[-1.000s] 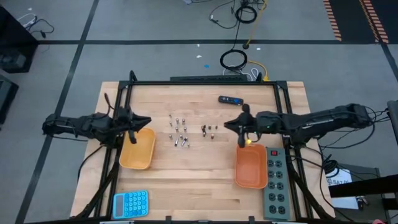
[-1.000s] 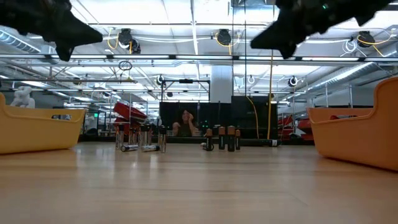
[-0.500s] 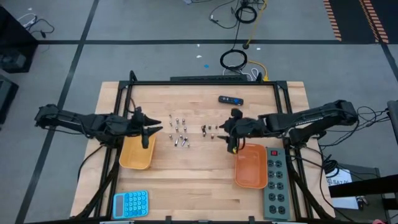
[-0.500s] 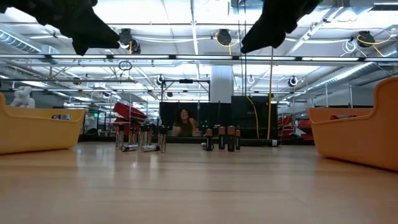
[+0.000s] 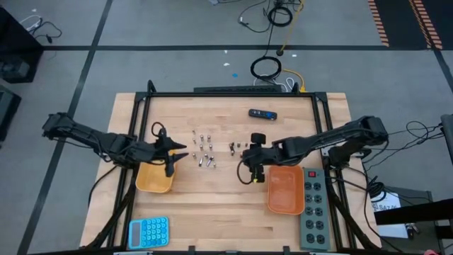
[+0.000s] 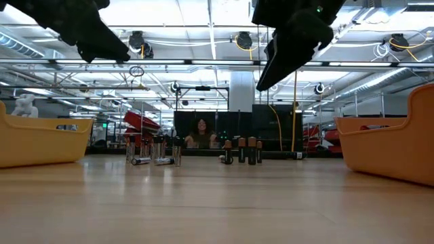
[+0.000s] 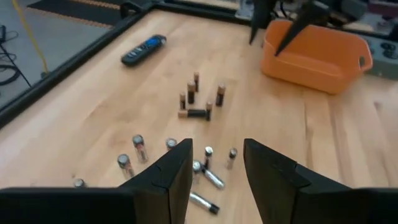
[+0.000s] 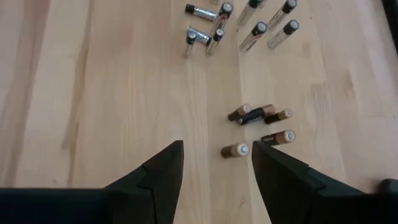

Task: Sort batteries
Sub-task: Put the black battery into the orange bin

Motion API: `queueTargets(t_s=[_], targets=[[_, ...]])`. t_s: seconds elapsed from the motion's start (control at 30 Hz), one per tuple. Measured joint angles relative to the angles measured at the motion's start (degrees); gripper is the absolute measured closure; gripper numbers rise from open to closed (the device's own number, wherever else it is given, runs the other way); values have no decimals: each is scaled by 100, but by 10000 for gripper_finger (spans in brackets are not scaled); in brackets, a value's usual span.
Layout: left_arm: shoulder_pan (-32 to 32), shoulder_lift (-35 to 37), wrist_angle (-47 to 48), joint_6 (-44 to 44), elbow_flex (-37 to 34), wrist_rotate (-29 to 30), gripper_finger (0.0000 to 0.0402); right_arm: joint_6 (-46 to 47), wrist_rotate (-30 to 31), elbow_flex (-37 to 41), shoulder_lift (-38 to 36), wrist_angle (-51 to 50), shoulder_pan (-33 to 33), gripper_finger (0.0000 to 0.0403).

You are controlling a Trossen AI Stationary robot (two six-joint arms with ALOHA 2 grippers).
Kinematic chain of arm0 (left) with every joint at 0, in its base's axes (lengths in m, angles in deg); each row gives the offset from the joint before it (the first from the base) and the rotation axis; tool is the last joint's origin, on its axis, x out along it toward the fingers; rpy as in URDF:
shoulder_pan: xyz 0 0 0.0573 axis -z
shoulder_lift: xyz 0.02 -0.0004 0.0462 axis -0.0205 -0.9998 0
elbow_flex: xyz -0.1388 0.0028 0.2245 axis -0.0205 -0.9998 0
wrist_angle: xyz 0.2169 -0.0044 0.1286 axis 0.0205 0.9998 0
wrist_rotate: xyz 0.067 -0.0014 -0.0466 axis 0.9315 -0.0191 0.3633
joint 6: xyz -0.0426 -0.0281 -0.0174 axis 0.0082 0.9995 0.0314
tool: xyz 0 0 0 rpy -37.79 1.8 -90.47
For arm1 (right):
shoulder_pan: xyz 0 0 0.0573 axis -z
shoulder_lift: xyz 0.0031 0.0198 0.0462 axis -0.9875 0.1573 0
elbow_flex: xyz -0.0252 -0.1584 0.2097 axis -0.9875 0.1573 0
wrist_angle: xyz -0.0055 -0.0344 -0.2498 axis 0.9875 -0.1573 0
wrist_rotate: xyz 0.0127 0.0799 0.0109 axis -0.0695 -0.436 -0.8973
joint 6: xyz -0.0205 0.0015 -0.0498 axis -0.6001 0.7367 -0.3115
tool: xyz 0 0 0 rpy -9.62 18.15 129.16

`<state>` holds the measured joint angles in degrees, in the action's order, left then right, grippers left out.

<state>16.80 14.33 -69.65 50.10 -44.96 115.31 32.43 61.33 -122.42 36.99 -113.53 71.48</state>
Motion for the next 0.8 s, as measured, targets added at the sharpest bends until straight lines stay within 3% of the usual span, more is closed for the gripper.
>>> queueTargets(t_s=[0.17, 0.37, 0.53, 0.8], targets=[[126, -222, -107, 110, 0, 165, 249, -244, -280, -72, 256, -140, 53, 184], [127, -385, -189, 144, 0, 513, 249, -296, -252, -939, 1001, -1004, 145, 140], [176, -396, -180, 136, 0, 588, 249, -541, -88, -1635, 1605, -1872, 264, 139], [468, -396, -149, -4, -2, 1034, 249, -829, -154, -1699, 1880, -2016, 587, 159]])
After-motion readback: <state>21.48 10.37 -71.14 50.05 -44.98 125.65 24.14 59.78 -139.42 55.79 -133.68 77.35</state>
